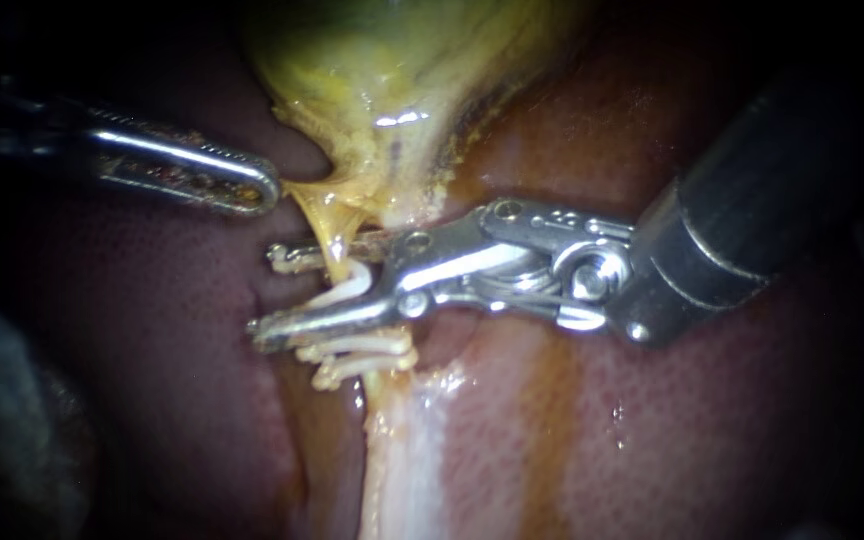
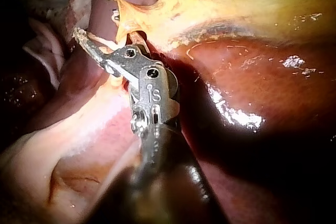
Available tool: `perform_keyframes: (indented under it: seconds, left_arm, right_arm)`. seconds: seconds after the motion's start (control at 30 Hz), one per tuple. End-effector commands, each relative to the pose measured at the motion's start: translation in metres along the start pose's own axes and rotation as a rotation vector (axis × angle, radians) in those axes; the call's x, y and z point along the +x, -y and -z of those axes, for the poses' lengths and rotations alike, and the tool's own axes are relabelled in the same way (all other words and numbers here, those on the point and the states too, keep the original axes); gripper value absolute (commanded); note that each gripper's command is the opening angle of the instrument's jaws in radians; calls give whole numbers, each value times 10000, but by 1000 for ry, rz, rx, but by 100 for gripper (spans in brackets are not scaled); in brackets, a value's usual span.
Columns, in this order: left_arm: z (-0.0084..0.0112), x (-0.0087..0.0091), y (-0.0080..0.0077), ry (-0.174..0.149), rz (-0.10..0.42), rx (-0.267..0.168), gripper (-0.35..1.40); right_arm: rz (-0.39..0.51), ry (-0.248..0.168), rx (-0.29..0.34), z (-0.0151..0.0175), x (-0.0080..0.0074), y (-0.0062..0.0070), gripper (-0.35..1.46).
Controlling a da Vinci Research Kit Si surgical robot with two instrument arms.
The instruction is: Clipping third clip left tube
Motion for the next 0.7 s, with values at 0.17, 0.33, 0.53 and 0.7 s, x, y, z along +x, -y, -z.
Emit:
perform_keyframes:
  seconds: [0.17,0.33,0.53,0.7]
  left_arm:
    - [-1,-1,1,1,-1,-3,-35]
    - [-1,-2,2,1,-1,-2,-35]
    - [-1,-2,3,1,-2,-3,-35]
    - [-1,-2,3,-2,-2,-4,-35]
  right_arm:
    - [-11,-25,-3,5,7,-6,46]
    - [-22,-43,-1,9,15,-6,46]
    - [-32,-68,13,11,22,1,46]
    - [-43,-94,29,14,33,16,46]
